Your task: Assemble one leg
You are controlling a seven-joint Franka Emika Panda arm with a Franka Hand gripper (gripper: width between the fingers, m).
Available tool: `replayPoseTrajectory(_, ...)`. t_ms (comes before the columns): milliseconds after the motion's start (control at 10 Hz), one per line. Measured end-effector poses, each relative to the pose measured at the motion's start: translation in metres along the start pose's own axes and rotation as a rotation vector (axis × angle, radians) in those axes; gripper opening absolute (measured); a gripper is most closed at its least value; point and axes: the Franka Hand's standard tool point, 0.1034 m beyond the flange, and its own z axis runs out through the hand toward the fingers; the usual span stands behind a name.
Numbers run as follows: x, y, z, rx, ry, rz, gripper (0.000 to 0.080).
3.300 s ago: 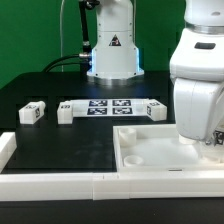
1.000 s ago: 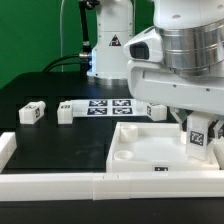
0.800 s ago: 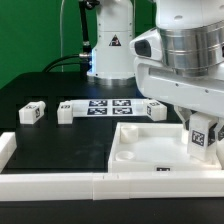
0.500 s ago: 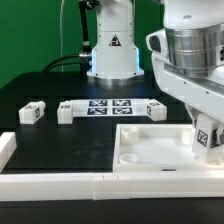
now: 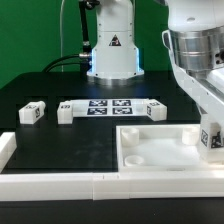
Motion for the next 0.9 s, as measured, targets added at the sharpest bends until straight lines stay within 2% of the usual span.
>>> replayPoseTrajectory(100,-0.003,0.000,-0.001,-0.005,0.000,-0.092,0.0552)
replayPoseTrajectory(200,-0.004,0.000,-0.001,-0.004,-0.001,-0.224,0.0619)
replayPoseTrajectory(600,-0.003,-0.001,-0.002,0.000,0.004,-0.741,0.0648)
replayPoseTrajectory(700,-0.001,-0.003,-0.002,0.007,0.011,-0.854,0.0649)
replayPoseTrajectory(900,0.003,-0.010,-0.002,0.041,0.063,-1.112,0.0649)
